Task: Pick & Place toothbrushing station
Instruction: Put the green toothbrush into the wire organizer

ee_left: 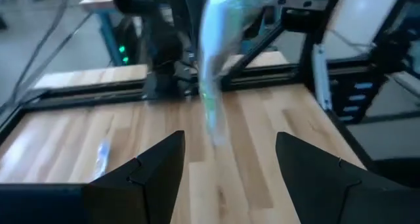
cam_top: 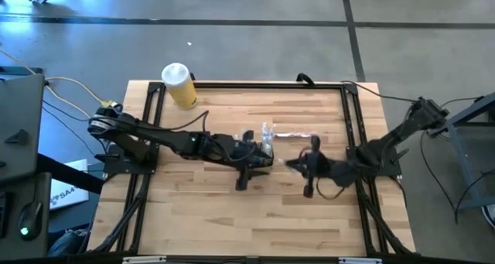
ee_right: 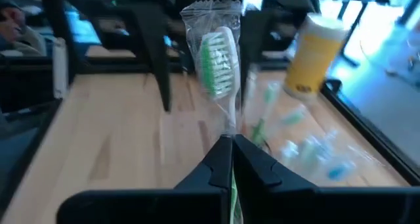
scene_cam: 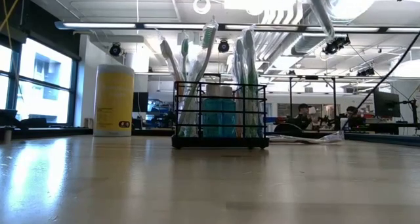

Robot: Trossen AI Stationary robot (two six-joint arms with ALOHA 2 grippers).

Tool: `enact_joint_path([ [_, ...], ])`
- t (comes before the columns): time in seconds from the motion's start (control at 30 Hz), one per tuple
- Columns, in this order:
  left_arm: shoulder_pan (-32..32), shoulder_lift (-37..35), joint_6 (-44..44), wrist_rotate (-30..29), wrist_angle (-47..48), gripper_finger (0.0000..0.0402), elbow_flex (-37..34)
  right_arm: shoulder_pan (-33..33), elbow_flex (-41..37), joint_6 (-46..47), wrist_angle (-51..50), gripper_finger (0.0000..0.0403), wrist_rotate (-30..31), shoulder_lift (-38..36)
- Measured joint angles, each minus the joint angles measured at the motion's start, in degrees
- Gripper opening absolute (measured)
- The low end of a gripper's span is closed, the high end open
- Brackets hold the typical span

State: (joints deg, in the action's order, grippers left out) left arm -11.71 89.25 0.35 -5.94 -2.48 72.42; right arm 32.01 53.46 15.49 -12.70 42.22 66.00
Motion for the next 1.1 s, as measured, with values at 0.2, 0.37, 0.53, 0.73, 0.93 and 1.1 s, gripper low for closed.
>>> enact_joint_path([
  [0.2,-0.43,3.33,2.75,4.73,-9.41,0.0234,-0.10,2.92,0.02,-3.13,5.89,0.0003,2.84,4.85],
  [0.37,-0.30,3.83,2.87,6.79,-11.65,0.0234,-0.10,2.40,0.02,-1.79,6.32,0.0003,2.86,6.93],
  [0.53,-0.30,3.81,2.41,3.65,-11.06,0.0234,-0.10,2.33,0.07,-1.57,7.60,0.0003,2.50,7.40],
  [0.73,-0.30,3.81,2.45,3.66,-11.00,0.0234,-0.08,2.33,0.07,-1.39,8.83,0.0003,2.50,7.40],
  [0.93,-0.30,3.81,3.90,3.63,-10.53,0.0193,-0.08,2.33,0.06,-1.47,9.96,0.0003,2.24,7.40],
  [1.1,-0.30,3.81,3.92,3.70,-10.04,0.0095,-0.08,1.95,0.06,-1.62,10.00,0.0003,-0.96,7.40],
])
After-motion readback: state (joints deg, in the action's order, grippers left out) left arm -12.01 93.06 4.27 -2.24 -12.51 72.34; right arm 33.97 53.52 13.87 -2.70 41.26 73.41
